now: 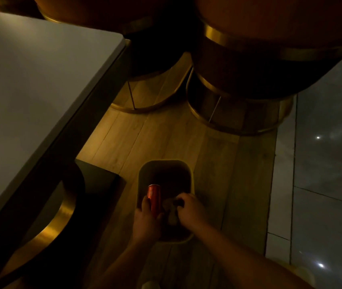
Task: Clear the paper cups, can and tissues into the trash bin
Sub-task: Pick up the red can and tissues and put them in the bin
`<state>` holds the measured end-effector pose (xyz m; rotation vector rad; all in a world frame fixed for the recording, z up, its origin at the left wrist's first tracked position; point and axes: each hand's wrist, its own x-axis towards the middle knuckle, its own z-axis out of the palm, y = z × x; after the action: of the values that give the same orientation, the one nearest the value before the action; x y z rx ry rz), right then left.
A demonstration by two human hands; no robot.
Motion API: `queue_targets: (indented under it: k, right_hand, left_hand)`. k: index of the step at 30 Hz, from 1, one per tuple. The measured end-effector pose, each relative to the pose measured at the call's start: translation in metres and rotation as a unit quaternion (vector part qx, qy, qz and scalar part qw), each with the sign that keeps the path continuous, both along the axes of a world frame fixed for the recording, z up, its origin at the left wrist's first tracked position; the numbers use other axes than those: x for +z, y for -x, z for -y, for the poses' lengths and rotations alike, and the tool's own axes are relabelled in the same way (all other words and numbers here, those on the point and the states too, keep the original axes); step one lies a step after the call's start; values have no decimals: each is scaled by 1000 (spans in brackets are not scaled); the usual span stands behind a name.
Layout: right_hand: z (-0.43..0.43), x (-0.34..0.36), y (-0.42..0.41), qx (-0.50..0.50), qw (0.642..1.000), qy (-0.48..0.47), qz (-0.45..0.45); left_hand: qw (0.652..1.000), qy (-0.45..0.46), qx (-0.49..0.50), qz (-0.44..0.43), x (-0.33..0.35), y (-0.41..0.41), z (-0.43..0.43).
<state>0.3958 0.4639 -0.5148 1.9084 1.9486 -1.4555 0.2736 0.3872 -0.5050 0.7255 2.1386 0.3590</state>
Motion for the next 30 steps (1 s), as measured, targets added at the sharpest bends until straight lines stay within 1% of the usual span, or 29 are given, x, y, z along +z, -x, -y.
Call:
queue_targets:
  k: [7, 13, 17, 22, 27, 30]
  right_hand:
    - [-5, -4, -17, -32, 999, 0, -11]
    - [-4, 6, -28, -42, 999, 12, -25]
    - [-5, 22, -36, -34, 999, 5, -28]
    - [-5, 50, -47, -45, 998, 6, -46]
    - [-3, 77, -65, -55, 997, -6, -53]
    - [-2, 89, -77, -43, 998, -10, -50]
  left_hand:
    - [1000, 16, 12, -19, -6, -13, -3]
    - [998, 28, -39, -46, 8, -19, 2]
    - [993, 22, -81, -81, 27, -25, 0]
    - [982, 5, -143, -126, 50, -32, -3]
    - [970, 2, -179, -167, 72, -44, -2]
    - [965, 6, -192, -179, 84, -51, 1]
